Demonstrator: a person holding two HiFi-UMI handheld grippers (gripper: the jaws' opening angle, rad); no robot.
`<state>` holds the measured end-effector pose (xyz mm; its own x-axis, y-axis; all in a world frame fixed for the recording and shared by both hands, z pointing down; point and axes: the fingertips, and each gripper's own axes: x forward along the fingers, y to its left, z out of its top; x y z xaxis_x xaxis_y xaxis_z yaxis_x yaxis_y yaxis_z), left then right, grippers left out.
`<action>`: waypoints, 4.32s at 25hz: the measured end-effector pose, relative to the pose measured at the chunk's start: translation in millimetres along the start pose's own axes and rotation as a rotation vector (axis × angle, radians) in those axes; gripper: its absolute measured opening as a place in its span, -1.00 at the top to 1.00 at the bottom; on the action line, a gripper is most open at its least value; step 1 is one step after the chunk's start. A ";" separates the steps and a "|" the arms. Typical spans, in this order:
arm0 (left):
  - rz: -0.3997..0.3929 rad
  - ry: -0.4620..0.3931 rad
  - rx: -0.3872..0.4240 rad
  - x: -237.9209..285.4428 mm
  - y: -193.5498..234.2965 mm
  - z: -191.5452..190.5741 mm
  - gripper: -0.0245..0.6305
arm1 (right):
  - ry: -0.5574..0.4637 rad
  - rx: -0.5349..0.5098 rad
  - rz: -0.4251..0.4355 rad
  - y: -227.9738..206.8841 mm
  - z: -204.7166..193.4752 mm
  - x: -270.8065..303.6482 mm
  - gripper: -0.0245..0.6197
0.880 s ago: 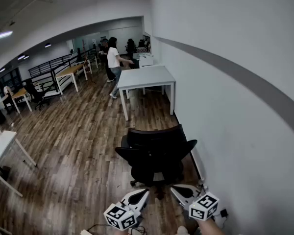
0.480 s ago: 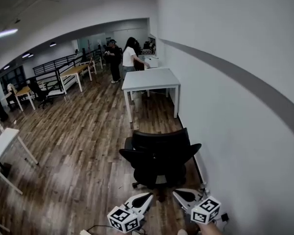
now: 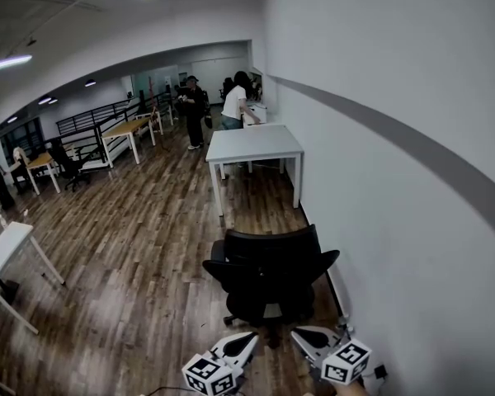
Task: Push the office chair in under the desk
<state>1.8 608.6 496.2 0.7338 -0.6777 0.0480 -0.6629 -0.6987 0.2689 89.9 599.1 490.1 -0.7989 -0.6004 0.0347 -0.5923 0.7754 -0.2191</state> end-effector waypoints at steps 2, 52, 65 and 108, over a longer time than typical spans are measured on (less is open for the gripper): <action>-0.002 -0.001 0.001 0.7 1.4 -0.9 0.92 | -0.005 0.007 -0.007 -1.9 0.6 0.5 0.82; 0.037 0.047 -0.045 106.9 129.1 35.5 0.92 | 0.076 0.075 -0.041 -177.6 19.0 67.1 0.81; 0.047 0.150 0.032 97.3 150.5 40.9 0.91 | 0.206 -0.075 0.016 -164.0 21.2 78.7 0.81; 0.012 0.852 0.613 89.1 238.1 6.3 -0.11 | 0.874 -0.603 0.107 -242.7 -3.7 64.1 0.02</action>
<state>-91.6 380.5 558.4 0.4311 -0.4661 0.7726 -0.4576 -0.8509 -0.2580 182.1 373.1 549.2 -0.5058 -0.3608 0.7836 -0.2775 0.9281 0.2482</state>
